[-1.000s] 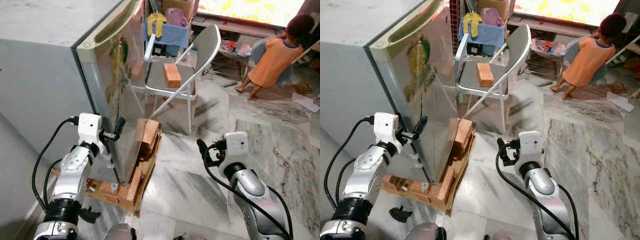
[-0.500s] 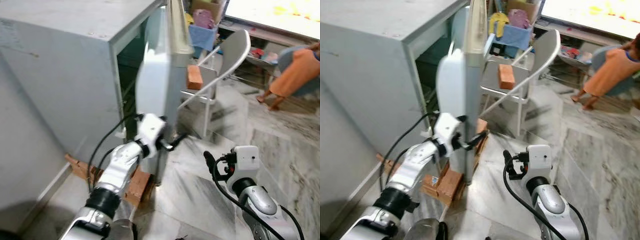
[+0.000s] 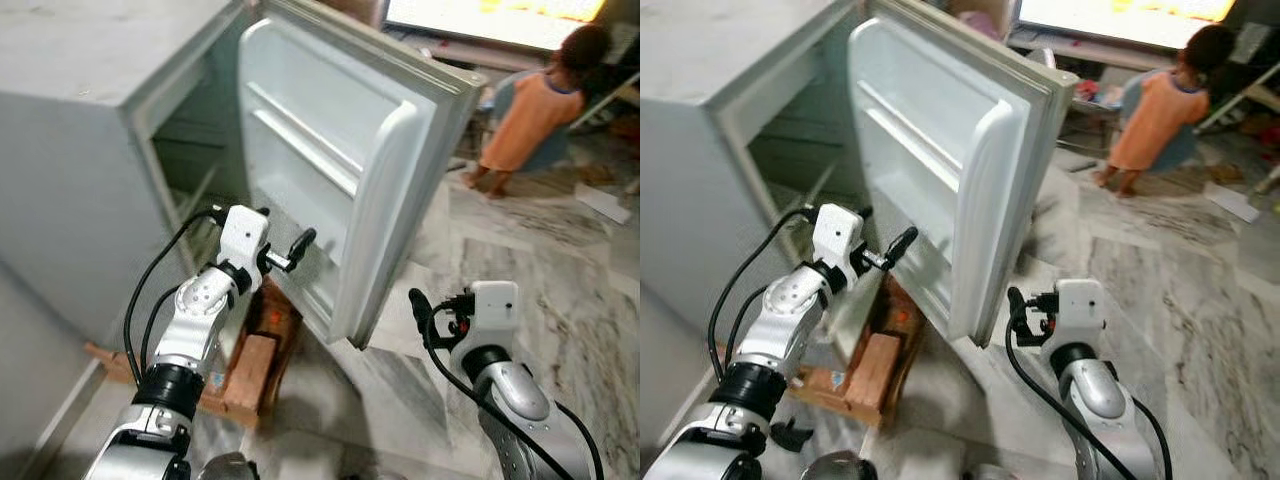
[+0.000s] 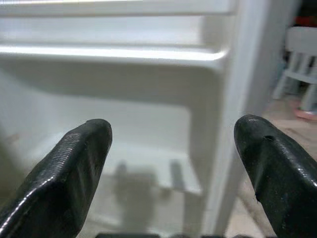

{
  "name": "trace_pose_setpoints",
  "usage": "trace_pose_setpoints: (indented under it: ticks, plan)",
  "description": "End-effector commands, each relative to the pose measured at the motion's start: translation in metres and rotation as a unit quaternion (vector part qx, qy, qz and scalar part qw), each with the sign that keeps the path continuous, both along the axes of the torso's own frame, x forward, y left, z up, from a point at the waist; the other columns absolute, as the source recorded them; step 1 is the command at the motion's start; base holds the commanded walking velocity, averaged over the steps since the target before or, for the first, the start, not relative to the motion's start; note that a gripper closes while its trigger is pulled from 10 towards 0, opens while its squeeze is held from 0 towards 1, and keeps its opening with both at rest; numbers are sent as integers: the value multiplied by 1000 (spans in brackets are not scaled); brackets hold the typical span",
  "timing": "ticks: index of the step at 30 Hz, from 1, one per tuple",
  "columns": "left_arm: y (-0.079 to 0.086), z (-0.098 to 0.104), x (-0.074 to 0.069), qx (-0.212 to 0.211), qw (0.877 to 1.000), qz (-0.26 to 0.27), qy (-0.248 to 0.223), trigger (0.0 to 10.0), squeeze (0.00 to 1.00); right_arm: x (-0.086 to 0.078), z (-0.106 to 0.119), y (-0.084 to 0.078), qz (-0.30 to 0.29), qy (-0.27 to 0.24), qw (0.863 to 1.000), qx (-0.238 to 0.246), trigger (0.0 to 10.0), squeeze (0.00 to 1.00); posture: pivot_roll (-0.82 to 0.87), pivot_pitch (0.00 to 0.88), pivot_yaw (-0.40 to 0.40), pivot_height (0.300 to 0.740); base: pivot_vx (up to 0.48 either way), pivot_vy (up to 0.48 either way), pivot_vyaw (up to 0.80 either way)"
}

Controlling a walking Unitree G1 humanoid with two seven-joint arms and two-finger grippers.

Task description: Restocking fridge

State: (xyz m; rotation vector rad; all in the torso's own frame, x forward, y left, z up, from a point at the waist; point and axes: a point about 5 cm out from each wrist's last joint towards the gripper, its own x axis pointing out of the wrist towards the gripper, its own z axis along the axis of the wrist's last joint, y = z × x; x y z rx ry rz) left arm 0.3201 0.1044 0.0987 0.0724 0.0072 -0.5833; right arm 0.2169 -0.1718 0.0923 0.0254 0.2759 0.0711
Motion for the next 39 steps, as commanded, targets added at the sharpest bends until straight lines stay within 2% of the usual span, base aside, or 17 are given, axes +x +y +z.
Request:
trace_pose_setpoints:
  ticks: [1,9,16,23,35,39]
  plan:
    - [-12,1,-1,-3,1000,-22,-4,10000,0,1,-1,-5,-10,1,1000,-9,10000,0,60,0,-62,740,375,-296,-419]
    - [-20,-3,-5,0,999,-37,-2,10000,0,0,-2,-6,-16,1,1000,-7,10000,0,45,3,-58,740,369,-302,0]
    - [-14,-6,1,22,1000,-3,2,10000,0,1,-2,-6,-16,1,1000,-9,10000,0,44,4,-58,740,471,0,0]
    - [-13,-5,4,23,1000,4,2,10000,0,3,-2,-5,-16,-1,1000,-10,10000,0,46,4,-58,740,480,0,0]
    - [-21,-8,5,39,999,-9,4,10000,0,6,-3,-4,-19,-3,1000,-9,10000,0,45,0,-54,740,480,0,0]
    - [-19,-4,4,24,1000,-7,-4,10000,0,7,-4,-3,-20,-4,1000,-8,10000,0,42,0,-48,740,341,0,0]
